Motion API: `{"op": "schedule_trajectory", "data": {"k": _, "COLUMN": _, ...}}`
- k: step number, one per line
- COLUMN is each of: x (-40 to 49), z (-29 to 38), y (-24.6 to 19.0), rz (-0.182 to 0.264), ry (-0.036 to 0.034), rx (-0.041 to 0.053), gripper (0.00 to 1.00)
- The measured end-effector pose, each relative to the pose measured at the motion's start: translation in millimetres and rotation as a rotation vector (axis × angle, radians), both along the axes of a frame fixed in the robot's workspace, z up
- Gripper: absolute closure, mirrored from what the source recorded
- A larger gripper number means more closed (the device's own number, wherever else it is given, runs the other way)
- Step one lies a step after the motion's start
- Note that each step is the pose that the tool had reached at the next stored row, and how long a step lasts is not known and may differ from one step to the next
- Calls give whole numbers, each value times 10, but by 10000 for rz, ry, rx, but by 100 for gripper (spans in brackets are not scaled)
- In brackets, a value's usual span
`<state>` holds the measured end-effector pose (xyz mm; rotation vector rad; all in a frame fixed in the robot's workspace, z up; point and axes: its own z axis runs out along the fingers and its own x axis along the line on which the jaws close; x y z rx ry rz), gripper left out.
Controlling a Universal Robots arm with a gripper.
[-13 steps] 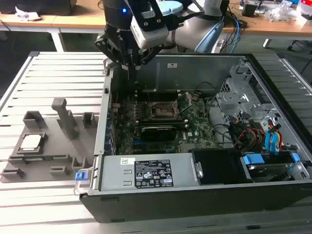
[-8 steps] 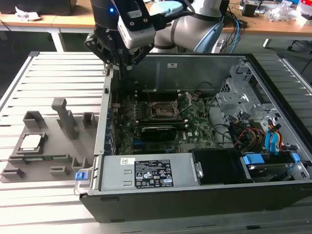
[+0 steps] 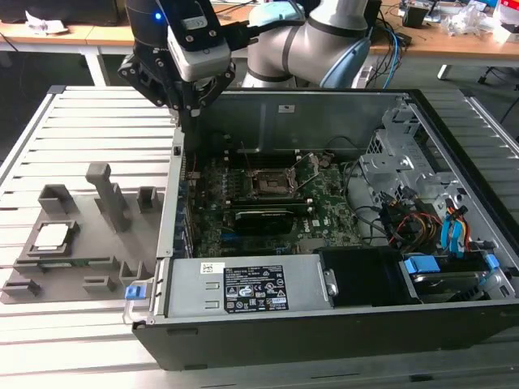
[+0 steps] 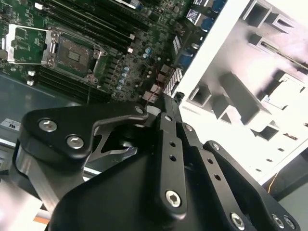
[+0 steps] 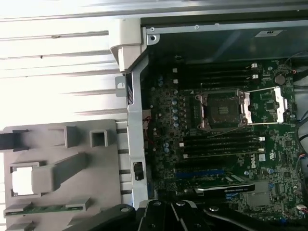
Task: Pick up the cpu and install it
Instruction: 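Reach for the cpu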
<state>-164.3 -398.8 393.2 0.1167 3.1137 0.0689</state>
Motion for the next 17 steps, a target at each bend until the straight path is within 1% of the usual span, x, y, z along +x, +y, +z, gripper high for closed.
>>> {"op": "schedule_trajectory", "data": {"k": 3, "x": -48, "z": -1, "y": 0, "rz": 1, "ry": 0, "rx": 0, "gripper": 89}}
{"op": "schedule_trajectory", "data": {"k": 5, "x": -150, "z": -3, "y": 0, "rz": 0, "ry": 0, "rx": 0, "gripper": 89}}
{"op": "schedule_trajectory", "data": {"k": 7, "x": -215, "z": -3, "y": 0, "rz": 1, "ry": 0, "rx": 0, "gripper": 89}}
{"op": "schedule_trajectory", "data": {"k": 8, "x": -263, "z": -4, "y": 0, "rz": 1, "ry": 0, "rx": 0, "gripper": 89}}
{"op": "schedule_trajectory", "data": {"k": 10, "x": -316, "z": -6, "y": 0, "rz": 0, "ry": -1, "rx": 0, "gripper": 89}}
{"op": "schedule_trajectory", "data": {"k": 15, "x": -497, "z": -8, "y": 0, "rz": 0, "ry": 0, "rx": 0, "gripper": 89}}
{"op": "schedule_trajectory", "data": {"k": 17, "x": -533, "z": -8, "y": 0, "rz": 0, "ry": 0, "rx": 0, "gripper": 89}}
